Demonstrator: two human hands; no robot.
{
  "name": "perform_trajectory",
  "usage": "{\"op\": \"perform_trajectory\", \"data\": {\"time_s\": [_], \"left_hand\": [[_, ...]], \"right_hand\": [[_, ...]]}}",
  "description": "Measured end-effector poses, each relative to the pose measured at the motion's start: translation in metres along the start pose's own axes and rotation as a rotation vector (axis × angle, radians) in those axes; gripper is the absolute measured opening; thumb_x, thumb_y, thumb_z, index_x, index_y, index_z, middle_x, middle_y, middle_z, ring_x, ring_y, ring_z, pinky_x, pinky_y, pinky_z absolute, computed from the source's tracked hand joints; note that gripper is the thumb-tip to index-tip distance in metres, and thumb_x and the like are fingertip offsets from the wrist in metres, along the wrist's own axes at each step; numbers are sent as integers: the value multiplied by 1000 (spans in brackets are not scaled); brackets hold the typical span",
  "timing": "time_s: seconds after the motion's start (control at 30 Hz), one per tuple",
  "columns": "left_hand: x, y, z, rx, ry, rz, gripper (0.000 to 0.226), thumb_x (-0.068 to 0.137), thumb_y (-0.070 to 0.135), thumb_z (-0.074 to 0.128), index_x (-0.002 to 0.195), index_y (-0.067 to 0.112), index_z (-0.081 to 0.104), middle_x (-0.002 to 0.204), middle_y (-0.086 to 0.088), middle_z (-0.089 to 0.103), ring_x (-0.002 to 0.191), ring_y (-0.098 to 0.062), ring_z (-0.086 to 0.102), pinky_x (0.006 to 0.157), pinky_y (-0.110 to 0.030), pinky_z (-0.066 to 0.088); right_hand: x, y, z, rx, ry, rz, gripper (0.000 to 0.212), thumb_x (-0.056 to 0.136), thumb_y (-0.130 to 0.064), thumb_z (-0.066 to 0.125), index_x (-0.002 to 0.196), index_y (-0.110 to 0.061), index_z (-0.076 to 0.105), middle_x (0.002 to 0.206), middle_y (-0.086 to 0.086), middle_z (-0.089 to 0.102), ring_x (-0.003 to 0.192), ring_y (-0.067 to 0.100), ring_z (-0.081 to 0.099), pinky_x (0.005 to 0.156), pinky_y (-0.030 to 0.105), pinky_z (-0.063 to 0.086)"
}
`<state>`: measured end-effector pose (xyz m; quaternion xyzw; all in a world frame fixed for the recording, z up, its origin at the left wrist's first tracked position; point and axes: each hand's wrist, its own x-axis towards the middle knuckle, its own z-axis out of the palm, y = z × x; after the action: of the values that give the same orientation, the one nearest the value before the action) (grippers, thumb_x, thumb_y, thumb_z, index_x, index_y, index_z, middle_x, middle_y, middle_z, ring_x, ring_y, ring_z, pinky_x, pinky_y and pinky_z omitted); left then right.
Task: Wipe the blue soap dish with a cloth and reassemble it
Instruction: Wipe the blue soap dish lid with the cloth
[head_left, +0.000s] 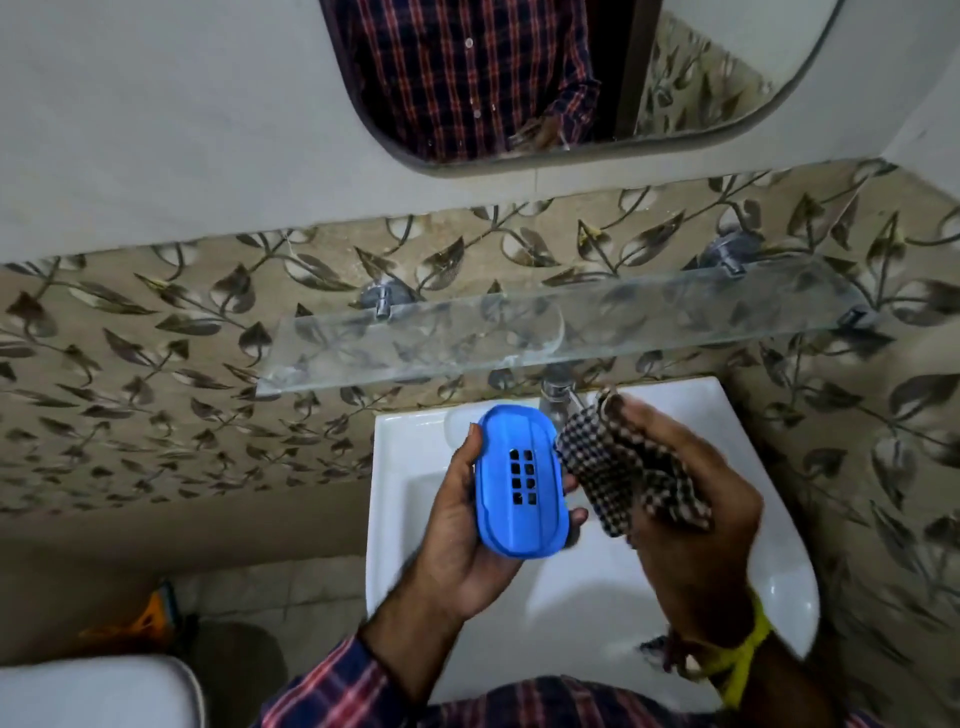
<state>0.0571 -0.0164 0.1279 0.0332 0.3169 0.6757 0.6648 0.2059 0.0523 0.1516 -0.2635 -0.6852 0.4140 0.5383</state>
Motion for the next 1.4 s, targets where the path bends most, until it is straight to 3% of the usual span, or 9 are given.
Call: {"op": "perform_trajectory", "data": {"time_s": [0.07,0.23,0.4,0.63,0.8,0.97,1.1,1.27,1.4], "left_hand": [[-1,-5,-11,-79,10,-71,67,90,53,53,133,3,62,121,-21,63,102,-36,65,85,-54,56],[4,-22,-20,-52,96,-85,57,94,49,47,138,15,57,118,-13,71,102,-29,68,90,-41,54],[7,-29,-23,35,132,-70,70,94,62,39,145,16,51,122,-14,68,104,-28,67,88,-39,57],[14,-22,-30,93,83,-7,60,98,65,32,133,28,64,117,-8,73,99,-24,72,83,-39,59],[17,-28,-32,105,110,-22,61,97,63,36,124,22,71,119,-11,73,105,-25,71,87,-38,57],[14,-28,-34,89,73,4,59,94,63,38,131,26,66,120,-10,73,103,-25,72,82,-38,61],[20,-30,-32,130,84,2,63,99,62,30,118,22,75,115,-10,75,103,-24,73,80,-36,61],[24,-15,-27,128,59,56,59,100,65,29,129,30,67,114,-9,72,102,-24,68,89,-39,54],[26,-30,-25,173,89,9,61,101,64,29,130,27,66,124,-8,71,108,-23,70,87,-37,59]], "right_hand": [[10,5,-5,-283,-32,-27,41,74,6,73,114,0,70,121,17,69,115,29,66,98,52,53],[-2,7,24,-672,-483,-118,46,72,-2,63,116,-8,71,125,8,67,112,30,62,100,37,45],[7,16,32,-647,-555,-41,33,78,-5,61,108,-8,75,108,9,69,99,30,61,91,28,39],[-13,2,24,-667,-695,-139,37,71,-2,68,108,-8,71,107,10,65,91,30,65,79,38,56],[9,2,42,-659,-562,1,30,75,2,63,102,-6,71,109,11,63,91,30,65,78,41,56],[-5,-10,35,-676,-690,-18,41,64,4,74,104,-3,72,99,14,66,82,30,68,75,38,60],[24,-4,46,-545,-435,73,22,74,5,64,92,-2,74,86,15,67,79,30,65,75,44,55],[-4,-22,31,-550,-708,8,32,71,-6,61,99,-7,74,91,10,64,80,30,67,68,42,59],[16,-8,35,-618,-540,50,22,80,-8,56,95,-10,73,90,1,56,83,25,63,74,38,55]]}}
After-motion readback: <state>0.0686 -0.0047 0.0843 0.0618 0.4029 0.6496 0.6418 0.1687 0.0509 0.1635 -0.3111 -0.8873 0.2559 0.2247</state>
